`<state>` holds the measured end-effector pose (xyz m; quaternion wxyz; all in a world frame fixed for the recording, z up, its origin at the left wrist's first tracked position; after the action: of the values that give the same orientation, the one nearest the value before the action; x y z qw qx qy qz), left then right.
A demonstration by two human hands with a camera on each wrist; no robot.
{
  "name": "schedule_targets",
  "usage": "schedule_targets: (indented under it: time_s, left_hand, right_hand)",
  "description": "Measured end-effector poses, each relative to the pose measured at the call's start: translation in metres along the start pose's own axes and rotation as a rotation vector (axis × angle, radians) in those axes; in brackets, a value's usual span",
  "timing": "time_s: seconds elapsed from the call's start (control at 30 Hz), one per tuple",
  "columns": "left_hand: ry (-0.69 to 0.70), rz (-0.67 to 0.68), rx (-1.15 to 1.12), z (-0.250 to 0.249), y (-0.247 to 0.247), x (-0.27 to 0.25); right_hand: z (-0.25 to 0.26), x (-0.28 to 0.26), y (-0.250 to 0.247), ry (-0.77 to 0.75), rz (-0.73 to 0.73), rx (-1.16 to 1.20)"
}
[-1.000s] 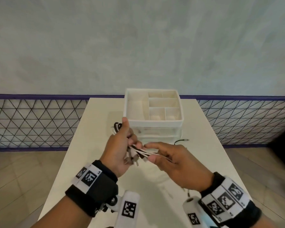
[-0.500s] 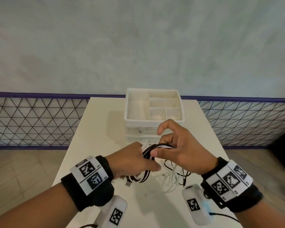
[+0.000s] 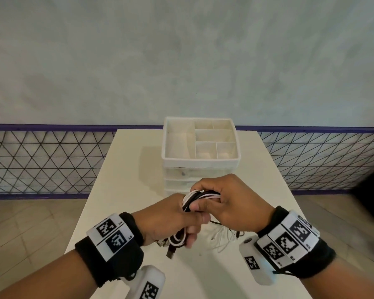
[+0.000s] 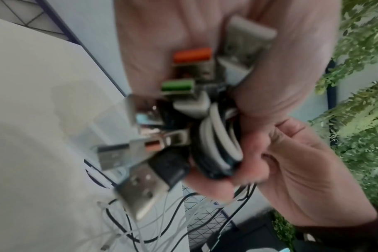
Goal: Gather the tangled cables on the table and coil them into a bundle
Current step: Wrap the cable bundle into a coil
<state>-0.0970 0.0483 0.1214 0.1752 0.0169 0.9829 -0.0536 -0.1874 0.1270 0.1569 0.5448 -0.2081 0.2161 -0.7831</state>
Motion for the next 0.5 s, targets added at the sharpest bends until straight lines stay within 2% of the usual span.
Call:
schedule_targets:
  time_s: [0.1,0.17,0.3,0.4,0.5]
  left_hand:
    - [0.002,-0.157,-0.088,0.009,-0.014,-0.003]
    - [0.008,-0.273,-0.259,0.011,-0.030,-0.008]
    - [0.075,-0.357,-0.711,0.004,-0.033,-0.006]
    - [0.150,-0.395,-0.668,0.004,-0.022,0.000]
    - [0.204,-0.368,-0.600,0.006,-0.015,0.000]
  right_hand:
    - [-0.012,-0.002,-0.014,0.065,-0.050,0.091]
    - [-0.020,-0.006,-0.030,0.085,-0.111,0.106]
    - [-0.014,-0.011,-0.027,-0.049,-0.354,0.170]
    - [0.009,-0.013,0.003,-0.183,-0.431,0.073]
    - [0.015,-0.017,0.027,-0.276,-0.368,-0.078]
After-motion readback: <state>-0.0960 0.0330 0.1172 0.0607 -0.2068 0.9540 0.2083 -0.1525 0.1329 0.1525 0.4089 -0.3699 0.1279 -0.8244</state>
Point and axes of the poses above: each hand's wrist, its own x-axis towards the middle knuckle, its own y-axis out of the palm, z = x × y, the point moved 6 cm from there along x, towards the middle knuckle, and after that the axes turned 1 degree about x, right-handed, at the moved point
